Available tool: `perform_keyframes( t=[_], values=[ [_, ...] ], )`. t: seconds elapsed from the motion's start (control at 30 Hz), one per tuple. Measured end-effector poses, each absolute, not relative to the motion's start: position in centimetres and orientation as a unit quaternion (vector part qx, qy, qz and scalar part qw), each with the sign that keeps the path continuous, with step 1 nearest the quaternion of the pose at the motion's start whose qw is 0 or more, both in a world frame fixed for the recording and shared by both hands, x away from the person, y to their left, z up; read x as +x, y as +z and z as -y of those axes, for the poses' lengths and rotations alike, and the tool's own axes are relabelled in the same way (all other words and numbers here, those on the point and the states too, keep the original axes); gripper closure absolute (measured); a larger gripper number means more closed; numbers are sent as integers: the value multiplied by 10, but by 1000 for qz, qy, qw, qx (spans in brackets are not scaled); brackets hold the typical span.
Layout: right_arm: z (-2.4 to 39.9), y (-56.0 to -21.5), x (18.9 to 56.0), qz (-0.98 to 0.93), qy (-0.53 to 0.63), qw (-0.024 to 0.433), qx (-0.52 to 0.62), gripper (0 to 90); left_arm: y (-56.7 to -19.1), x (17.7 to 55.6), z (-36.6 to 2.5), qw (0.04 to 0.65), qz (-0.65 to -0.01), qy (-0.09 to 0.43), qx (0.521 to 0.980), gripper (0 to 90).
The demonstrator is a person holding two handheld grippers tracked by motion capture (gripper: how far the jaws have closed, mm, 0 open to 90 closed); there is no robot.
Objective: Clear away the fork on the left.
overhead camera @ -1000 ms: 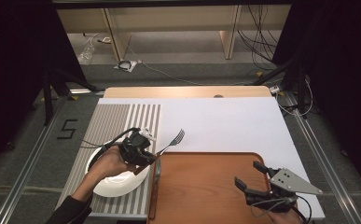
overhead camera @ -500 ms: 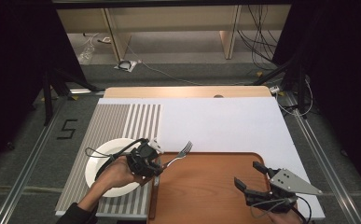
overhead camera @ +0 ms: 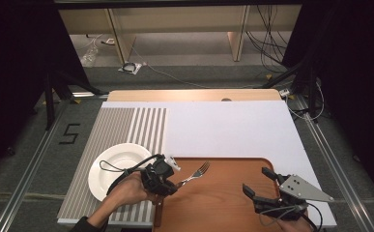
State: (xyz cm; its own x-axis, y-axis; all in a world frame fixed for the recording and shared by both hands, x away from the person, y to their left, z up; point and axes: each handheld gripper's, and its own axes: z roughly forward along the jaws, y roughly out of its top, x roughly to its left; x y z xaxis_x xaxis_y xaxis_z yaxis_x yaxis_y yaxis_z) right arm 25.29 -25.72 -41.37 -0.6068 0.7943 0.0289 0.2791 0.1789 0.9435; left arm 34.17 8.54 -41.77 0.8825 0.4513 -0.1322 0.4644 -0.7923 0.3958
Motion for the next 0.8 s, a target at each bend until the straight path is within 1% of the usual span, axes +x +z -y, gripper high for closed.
perform_keyframes(
  t=[0.4, 0.8],
  values=[
    [256, -414, 253, -728, 524, 247, 366, 193, -429, 327, -68, 195, -222, -41, 955, 765],
    [257, -414, 253, -729, 524, 248, 365, 194, -438, 316, -52, 177, -201, -54, 962, 765]
  ],
)
